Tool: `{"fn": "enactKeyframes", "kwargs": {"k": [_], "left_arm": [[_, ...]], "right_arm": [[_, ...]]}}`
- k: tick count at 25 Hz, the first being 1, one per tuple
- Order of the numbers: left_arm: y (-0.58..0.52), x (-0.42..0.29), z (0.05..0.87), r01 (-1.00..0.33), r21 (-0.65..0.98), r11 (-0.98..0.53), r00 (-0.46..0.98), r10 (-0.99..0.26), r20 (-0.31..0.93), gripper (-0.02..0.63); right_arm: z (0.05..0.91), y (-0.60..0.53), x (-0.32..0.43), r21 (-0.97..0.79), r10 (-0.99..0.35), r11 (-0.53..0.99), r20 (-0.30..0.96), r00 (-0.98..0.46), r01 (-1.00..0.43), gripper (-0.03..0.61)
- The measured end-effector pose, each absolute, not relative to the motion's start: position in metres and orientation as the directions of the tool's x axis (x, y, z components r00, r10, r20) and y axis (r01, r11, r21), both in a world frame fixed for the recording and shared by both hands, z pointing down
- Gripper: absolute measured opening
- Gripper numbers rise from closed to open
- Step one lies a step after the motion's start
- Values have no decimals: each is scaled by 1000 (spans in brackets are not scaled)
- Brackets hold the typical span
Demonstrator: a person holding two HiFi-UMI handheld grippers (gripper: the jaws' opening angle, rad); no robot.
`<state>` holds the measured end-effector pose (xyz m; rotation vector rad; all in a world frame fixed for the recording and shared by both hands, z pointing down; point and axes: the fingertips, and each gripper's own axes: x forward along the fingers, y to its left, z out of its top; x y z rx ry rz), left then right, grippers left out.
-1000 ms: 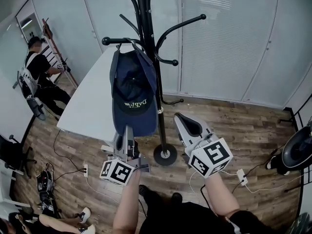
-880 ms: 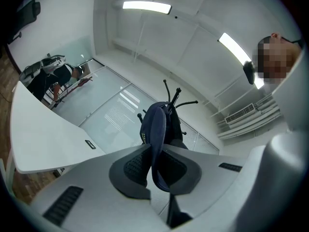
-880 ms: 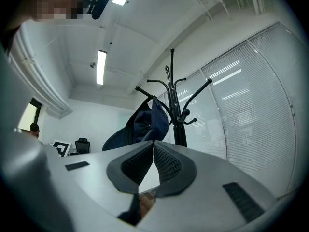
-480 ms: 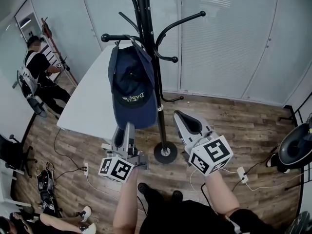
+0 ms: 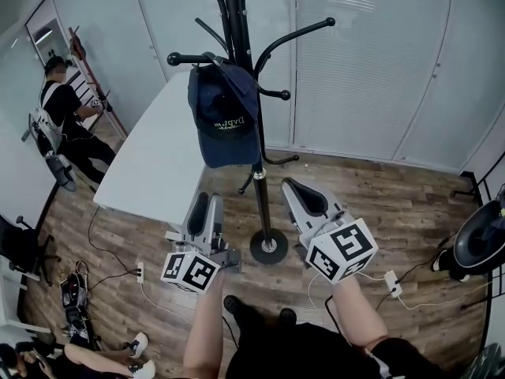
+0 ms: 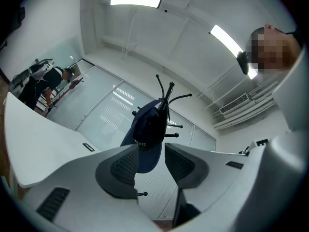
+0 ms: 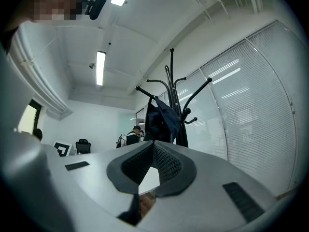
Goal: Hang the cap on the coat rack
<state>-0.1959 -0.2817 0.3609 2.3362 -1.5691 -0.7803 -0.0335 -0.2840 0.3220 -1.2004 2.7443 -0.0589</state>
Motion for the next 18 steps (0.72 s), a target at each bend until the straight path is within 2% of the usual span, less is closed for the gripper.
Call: {"fn": "enactKeyframes", "kwargs": {"k": [18], "left_arm": [[-276, -188, 346, -835, 374, -404, 298, -903, -310, 144]], "right_arm": [[323, -283, -32, -87, -729, 684, -113, -675, -725, 32]]}}
